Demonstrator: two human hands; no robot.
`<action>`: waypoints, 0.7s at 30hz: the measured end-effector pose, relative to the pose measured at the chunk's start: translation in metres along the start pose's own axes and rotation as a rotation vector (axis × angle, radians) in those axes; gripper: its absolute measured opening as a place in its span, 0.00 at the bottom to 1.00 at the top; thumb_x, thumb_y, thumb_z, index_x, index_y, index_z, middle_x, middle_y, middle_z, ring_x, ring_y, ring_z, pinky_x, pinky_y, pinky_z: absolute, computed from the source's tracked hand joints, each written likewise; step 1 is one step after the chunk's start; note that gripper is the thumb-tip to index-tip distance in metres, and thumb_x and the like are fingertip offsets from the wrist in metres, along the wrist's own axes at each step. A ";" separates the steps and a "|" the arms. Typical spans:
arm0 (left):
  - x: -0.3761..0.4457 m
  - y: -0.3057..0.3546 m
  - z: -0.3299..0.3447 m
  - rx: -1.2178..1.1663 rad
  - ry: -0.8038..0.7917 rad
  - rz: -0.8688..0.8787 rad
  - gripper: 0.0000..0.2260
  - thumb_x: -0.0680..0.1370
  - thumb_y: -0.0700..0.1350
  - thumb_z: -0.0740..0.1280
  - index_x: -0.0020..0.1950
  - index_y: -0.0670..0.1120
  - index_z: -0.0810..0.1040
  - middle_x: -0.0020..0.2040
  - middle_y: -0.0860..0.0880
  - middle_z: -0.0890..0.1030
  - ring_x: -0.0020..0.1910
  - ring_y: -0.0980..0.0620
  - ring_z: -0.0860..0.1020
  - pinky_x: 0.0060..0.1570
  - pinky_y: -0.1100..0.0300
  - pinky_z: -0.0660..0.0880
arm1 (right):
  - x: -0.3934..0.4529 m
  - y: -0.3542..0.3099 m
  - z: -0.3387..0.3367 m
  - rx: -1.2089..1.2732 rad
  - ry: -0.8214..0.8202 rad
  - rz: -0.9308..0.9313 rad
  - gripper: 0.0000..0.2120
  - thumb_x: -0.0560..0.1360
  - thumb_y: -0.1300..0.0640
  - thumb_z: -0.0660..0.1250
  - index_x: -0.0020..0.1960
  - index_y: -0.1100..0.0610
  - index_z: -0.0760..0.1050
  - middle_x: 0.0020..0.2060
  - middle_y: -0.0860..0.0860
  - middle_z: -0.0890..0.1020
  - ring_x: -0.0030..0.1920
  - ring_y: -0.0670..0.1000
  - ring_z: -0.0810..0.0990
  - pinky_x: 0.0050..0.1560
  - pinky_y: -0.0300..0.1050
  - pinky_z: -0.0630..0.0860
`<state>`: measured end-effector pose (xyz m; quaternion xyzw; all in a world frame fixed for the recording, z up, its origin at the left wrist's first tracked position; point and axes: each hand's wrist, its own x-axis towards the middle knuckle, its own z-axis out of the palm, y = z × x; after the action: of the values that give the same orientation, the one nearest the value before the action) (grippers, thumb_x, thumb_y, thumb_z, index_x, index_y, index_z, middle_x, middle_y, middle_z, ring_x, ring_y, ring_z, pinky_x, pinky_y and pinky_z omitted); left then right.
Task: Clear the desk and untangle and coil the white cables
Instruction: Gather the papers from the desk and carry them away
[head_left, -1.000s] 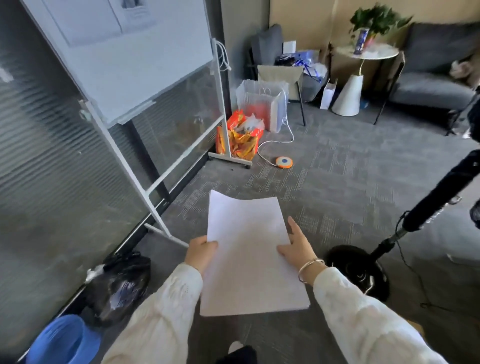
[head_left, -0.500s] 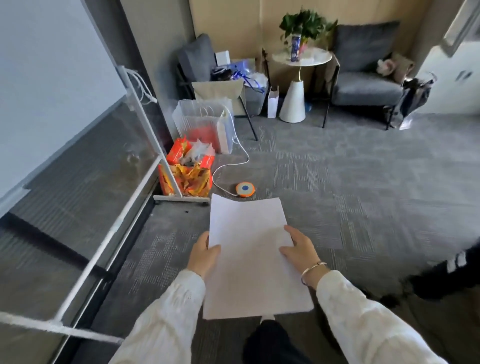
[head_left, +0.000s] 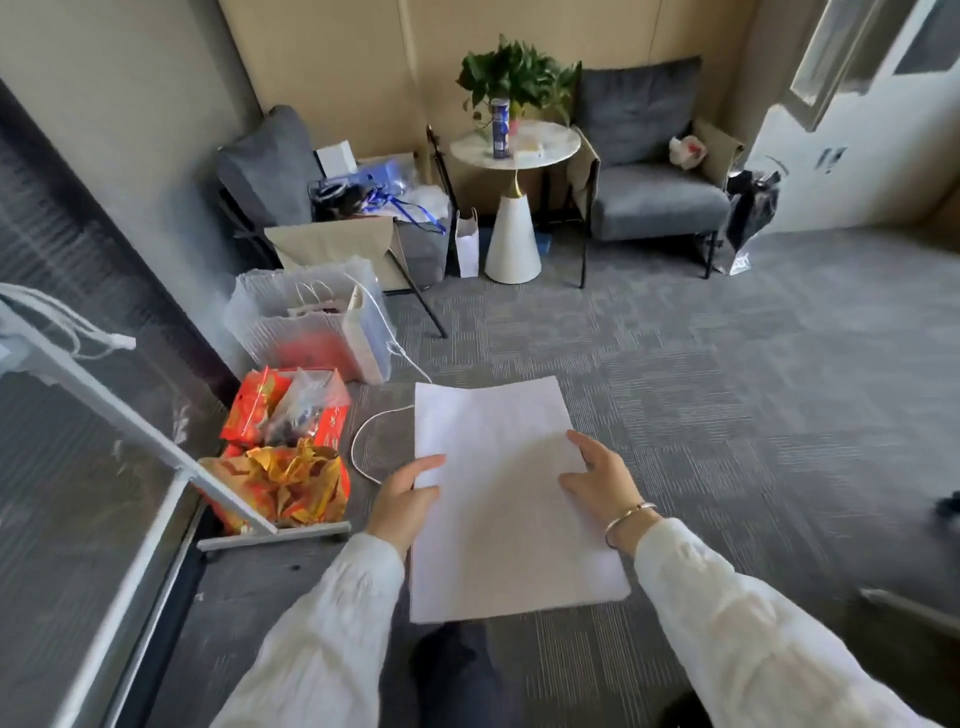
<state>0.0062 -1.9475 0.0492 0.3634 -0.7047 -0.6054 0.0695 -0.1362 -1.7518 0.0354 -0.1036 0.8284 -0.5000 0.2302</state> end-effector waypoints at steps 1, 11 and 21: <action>0.030 0.012 0.004 0.009 -0.018 0.011 0.21 0.74 0.29 0.62 0.59 0.50 0.79 0.56 0.50 0.79 0.44 0.57 0.76 0.43 0.70 0.72 | 0.025 -0.007 -0.003 0.020 0.024 0.004 0.32 0.69 0.70 0.66 0.72 0.58 0.68 0.58 0.53 0.77 0.55 0.47 0.74 0.51 0.36 0.68; 0.315 0.178 0.090 0.098 -0.316 0.114 0.20 0.73 0.31 0.63 0.58 0.52 0.79 0.49 0.49 0.79 0.36 0.61 0.74 0.36 0.72 0.70 | 0.253 -0.079 -0.082 0.265 0.326 0.148 0.32 0.71 0.71 0.63 0.73 0.55 0.66 0.58 0.47 0.74 0.41 0.45 0.77 0.32 0.27 0.71; 0.509 0.291 0.278 0.176 -0.509 0.168 0.22 0.74 0.29 0.61 0.62 0.48 0.79 0.48 0.53 0.79 0.37 0.59 0.72 0.35 0.71 0.70 | 0.442 -0.071 -0.226 0.344 0.537 0.212 0.33 0.70 0.71 0.64 0.73 0.54 0.67 0.67 0.50 0.73 0.49 0.49 0.80 0.42 0.40 0.77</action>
<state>-0.6374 -2.0267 0.0668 0.1445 -0.7770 -0.6059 -0.0914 -0.6353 -1.7866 0.0635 0.1590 0.7692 -0.6151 0.0684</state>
